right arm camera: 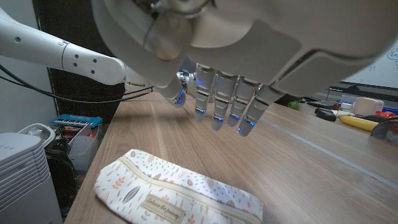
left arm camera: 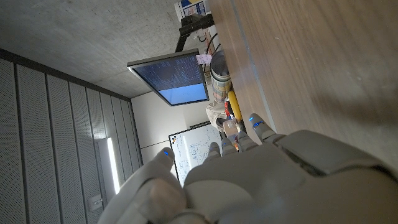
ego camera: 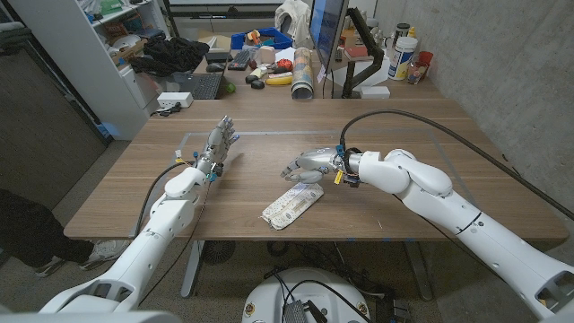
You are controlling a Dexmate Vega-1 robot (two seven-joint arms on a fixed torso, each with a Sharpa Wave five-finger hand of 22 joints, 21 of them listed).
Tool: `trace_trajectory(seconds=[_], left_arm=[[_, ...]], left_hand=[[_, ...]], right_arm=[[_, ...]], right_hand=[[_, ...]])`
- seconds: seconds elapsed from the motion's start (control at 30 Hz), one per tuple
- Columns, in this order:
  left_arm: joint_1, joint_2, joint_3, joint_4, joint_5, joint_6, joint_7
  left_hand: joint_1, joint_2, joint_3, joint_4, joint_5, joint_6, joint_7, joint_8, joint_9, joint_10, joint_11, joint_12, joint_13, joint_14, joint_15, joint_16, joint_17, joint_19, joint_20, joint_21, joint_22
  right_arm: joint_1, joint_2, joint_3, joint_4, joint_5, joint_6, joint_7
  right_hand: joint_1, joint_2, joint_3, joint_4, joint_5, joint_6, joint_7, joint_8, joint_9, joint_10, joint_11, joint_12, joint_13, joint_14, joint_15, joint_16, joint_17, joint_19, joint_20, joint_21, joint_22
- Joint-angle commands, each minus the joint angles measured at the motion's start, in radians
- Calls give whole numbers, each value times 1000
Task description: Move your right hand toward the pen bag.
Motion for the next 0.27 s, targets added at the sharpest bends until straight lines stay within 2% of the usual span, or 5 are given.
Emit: trace_trajectory(seconds=[0.03, 0.27], left_arm=[[0, -1, -4, 3, 8, 12, 16], [9, -1, -5, -14, 19, 27, 38]], left_hand=[[5, 47, -2, 1, 6, -12, -4, 4, 4, -16, 3, 6, 5, -33, -31, 5, 3, -104, -28, -1, 6], [5, 47, -2, 1, 6, -11, -4, 5, 4, -16, 3, 6, 5, -33, -31, 5, 3, -104, -28, -2, 6]], right_arm=[[34, 9, -35, 58, 22, 32, 25], [54, 6, -52, 92, 39, 61, 41]], right_hand=[[12, 11, 2, 9, 4, 6, 1, -2, 3, 7, 4, -3, 3, 5, -4, 7, 3, 8, 3, 0, 5], [13, 11, 2, 11, 4, 7, 1, -2, 3, 8, 6, -3, 3, 4, -4, 6, 4, 8, 3, -1, 5]])
